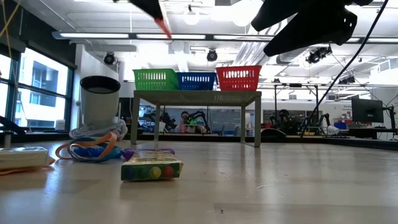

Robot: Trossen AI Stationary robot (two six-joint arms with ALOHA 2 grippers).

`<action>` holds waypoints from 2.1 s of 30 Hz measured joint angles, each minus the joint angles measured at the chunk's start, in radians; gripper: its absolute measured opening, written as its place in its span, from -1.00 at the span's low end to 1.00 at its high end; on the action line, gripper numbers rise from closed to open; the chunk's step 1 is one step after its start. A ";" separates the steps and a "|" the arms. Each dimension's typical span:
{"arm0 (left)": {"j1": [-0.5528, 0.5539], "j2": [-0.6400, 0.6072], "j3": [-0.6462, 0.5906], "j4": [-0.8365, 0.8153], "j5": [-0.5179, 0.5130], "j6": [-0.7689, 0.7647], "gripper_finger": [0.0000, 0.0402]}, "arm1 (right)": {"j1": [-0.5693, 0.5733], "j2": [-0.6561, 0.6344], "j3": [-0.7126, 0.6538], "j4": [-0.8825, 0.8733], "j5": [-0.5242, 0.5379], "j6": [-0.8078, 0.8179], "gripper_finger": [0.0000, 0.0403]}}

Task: Pick & Place Office Desk Supplies
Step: Put the orange spring keychain into the green bin on the shelf, then put the orange rubber band into the red bin on the shelf

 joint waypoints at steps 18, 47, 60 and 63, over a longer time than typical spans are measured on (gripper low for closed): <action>0.508 0.054 0.003 0.059 0.340 -0.004 -0.93 | 0.000 0.000 0.000 0.001 -0.001 -0.033 0.25; 0.182 -0.075 0.005 0.051 0.527 0.180 -0.47 | 0.009 0.000 0.000 0.002 -0.037 -0.054 0.25; -0.339 -0.065 -0.037 -0.304 0.684 -0.348 -0.47 | 0.012 0.000 0.000 0.054 -0.055 -0.052 0.25; -0.436 -0.056 -0.097 -0.312 0.643 -0.574 -0.47 | 0.012 0.000 0.000 0.064 -0.054 -0.052 0.25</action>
